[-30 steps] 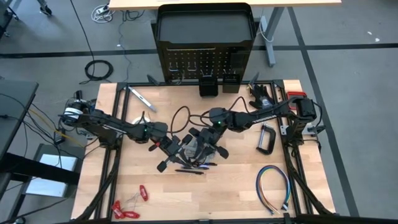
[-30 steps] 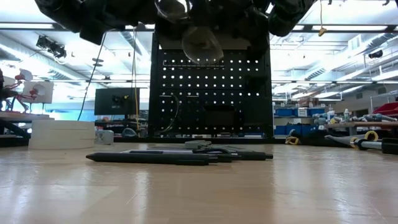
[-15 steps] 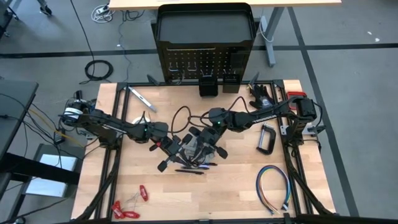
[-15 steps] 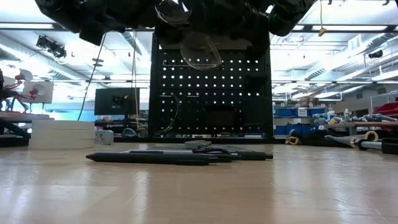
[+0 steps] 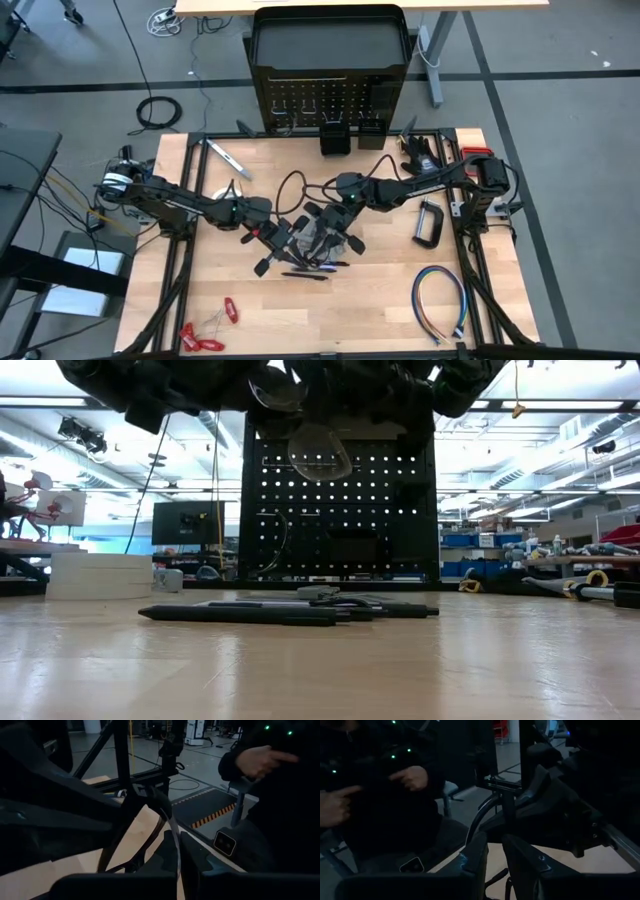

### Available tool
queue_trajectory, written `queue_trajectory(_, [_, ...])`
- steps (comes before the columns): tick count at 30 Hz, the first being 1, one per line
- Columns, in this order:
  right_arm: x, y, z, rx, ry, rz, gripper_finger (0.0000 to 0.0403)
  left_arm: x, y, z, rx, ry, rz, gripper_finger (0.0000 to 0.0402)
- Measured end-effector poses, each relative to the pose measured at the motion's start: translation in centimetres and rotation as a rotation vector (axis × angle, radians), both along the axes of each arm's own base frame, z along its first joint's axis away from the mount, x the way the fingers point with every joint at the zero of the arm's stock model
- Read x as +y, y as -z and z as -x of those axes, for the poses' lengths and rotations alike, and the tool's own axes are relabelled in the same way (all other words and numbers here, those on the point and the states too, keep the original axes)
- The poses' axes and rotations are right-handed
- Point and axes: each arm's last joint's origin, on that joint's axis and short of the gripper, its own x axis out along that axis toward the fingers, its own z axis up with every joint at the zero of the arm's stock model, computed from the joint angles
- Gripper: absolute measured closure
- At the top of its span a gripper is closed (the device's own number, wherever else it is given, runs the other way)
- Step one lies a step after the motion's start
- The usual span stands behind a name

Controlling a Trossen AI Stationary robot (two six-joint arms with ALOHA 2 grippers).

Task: Hang tools onto peg board
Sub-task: Hang the black safety glasses on the peg board

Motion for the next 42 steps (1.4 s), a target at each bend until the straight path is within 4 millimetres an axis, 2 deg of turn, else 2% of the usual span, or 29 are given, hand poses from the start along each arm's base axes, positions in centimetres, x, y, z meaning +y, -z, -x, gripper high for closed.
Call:
queue_trajectory(6, [0.6,-0.7,0.4,0.005,0.043,0.038,0.0321,0.2,0.2,0.1,0.028,-0.014,-0.007,0.0399])
queue_trajectory(14, [0.7,-0.1,0.4,0.011,0.098,0.09,0.0321,0.4,0.3,0.1,0.022,-0.014,-0.032,0.0399])
queue_trajectory(20, [0.5,-1.4,1.2,0.017,0.132,0.115,0.0321,0.5,0.2,0.0,-0.002,-0.018,-0.041,0.0399])
queue_trajectory(29, [-0.2,0.6,1.0,0.014,0.209,0.162,0.0321,0.5,0.0,0.0,-0.02,-0.015,-0.037,0.0399])
queue_trajectory(42, [0.4,1.3,0.3,-0.038,0.04,0.046,0.0328,0.6,-0.2,-0.1,-0.042,-0.036,-0.038,0.0399])
